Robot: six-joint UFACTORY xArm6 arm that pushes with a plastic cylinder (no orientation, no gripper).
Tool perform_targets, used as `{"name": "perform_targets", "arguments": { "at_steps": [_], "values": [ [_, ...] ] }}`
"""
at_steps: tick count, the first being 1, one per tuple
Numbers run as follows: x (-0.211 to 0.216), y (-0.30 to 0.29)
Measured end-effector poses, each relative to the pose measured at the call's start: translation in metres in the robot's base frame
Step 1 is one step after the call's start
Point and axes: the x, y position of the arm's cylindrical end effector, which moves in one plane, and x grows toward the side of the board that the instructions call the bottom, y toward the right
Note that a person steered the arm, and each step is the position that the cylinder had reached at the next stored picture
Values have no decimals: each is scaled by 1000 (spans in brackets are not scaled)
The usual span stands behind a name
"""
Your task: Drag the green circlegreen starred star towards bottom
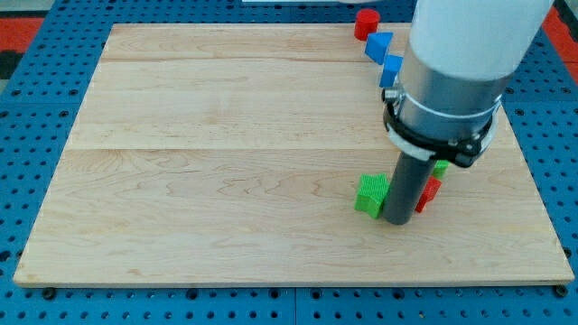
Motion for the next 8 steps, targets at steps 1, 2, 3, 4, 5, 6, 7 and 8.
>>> {"name": "perform_targets", "arguments": {
  "at_steps": [1, 2, 3, 4, 5, 6, 7, 8],
  "values": [
    [3, 10],
    [19, 7],
    [34, -21],
    [37, -61],
    [11, -85],
    [-17, -95],
    [-34, -77],
    [-40, -69]
  ]
}}
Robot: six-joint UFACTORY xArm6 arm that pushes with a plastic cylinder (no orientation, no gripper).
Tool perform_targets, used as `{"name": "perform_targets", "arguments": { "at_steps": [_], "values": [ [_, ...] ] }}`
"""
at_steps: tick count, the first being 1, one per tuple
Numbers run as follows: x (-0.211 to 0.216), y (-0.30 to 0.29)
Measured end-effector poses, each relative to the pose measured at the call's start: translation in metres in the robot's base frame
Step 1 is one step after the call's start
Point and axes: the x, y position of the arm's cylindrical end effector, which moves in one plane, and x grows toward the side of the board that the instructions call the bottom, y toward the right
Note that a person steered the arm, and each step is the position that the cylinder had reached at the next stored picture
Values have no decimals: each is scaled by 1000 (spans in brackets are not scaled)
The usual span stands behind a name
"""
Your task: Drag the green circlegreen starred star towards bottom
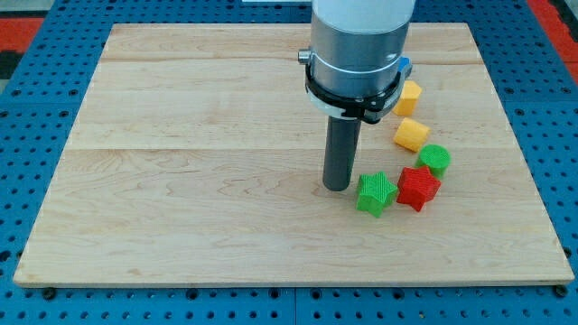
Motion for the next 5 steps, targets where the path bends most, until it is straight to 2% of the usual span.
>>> {"name": "perform_targets", "arguments": {
  "at_steps": [2, 3, 4, 5],
  "values": [
    [7, 49],
    [7, 54],
    [-7, 44],
    [-45, 69]
  ]
}}
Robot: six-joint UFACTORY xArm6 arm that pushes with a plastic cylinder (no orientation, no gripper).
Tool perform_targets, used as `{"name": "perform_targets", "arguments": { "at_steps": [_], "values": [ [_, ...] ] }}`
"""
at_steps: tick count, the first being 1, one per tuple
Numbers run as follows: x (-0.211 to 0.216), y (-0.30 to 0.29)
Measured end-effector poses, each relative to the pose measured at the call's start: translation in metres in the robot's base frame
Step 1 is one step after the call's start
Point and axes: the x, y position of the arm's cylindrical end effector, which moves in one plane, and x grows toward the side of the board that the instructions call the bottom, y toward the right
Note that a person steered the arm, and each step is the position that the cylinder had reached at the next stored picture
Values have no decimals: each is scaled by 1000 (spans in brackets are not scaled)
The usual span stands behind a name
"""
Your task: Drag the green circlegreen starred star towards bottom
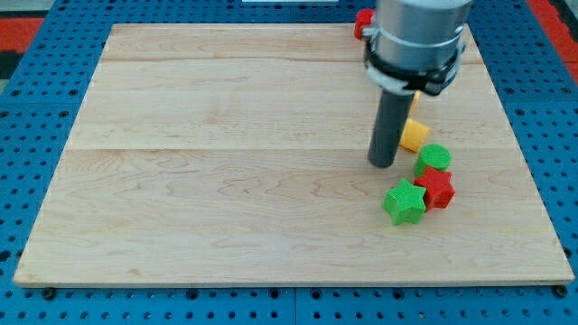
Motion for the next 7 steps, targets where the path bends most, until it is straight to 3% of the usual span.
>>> {"name": "perform_targets", "arguments": {
  "at_steps": [3, 4, 6, 7],
  "values": [
    [-47, 40],
    [-40, 55],
    [24, 46],
    [28, 41]
  ]
}}
